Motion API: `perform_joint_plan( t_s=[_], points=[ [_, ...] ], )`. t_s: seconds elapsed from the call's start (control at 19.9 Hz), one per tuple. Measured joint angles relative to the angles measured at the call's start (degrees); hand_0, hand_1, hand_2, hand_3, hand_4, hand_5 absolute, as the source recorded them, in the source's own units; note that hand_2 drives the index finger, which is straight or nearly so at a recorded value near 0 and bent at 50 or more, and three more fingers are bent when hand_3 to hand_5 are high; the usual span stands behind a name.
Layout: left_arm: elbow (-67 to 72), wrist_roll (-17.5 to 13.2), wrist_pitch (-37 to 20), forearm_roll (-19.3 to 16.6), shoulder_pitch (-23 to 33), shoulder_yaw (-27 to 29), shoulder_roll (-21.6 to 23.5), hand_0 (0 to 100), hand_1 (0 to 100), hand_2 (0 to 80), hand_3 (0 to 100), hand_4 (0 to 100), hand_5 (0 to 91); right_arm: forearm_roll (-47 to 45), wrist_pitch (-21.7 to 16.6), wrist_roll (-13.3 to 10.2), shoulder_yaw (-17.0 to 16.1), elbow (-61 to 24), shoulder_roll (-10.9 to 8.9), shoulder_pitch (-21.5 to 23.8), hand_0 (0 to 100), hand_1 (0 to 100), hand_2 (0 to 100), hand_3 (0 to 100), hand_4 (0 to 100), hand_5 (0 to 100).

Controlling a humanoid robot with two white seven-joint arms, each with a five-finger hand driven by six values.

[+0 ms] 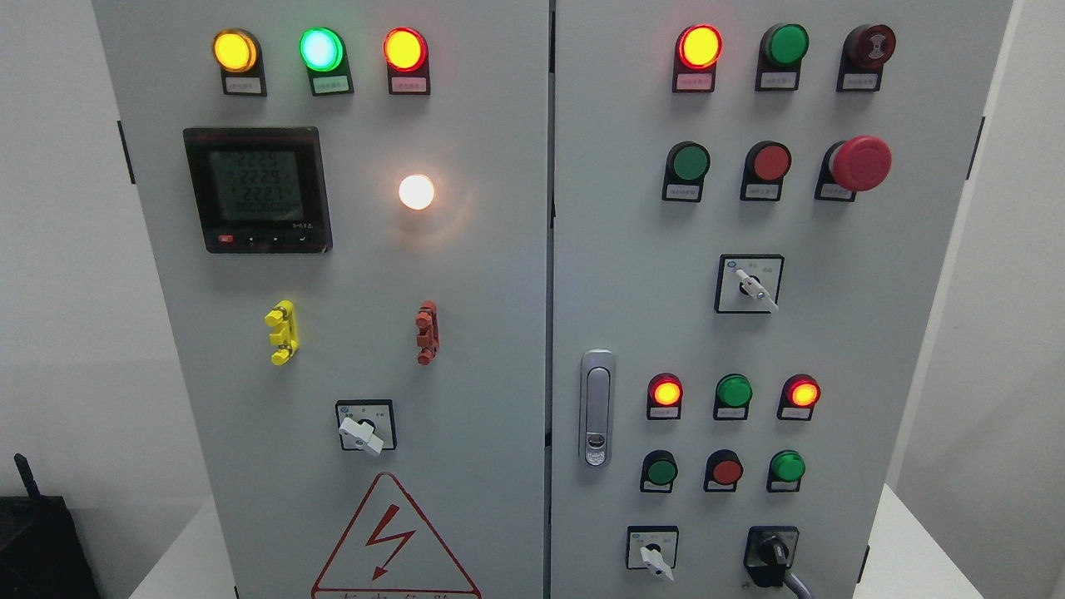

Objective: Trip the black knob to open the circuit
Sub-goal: 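Raise the right hand up to the black rotary knob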

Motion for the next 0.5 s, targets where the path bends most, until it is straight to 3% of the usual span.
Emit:
perform_joint_plan(
  t_s=[0.5],
  points=[
    [0.0, 0.0, 0.0, 0.0, 0.0, 0.0, 0.0, 12, 39, 0.0, 0, 0, 0.0, 0.0, 0.0, 0.0, 1.6, 0.1, 0.09, 0.0, 0, 2, 6, 100, 100, 98]
  ],
)
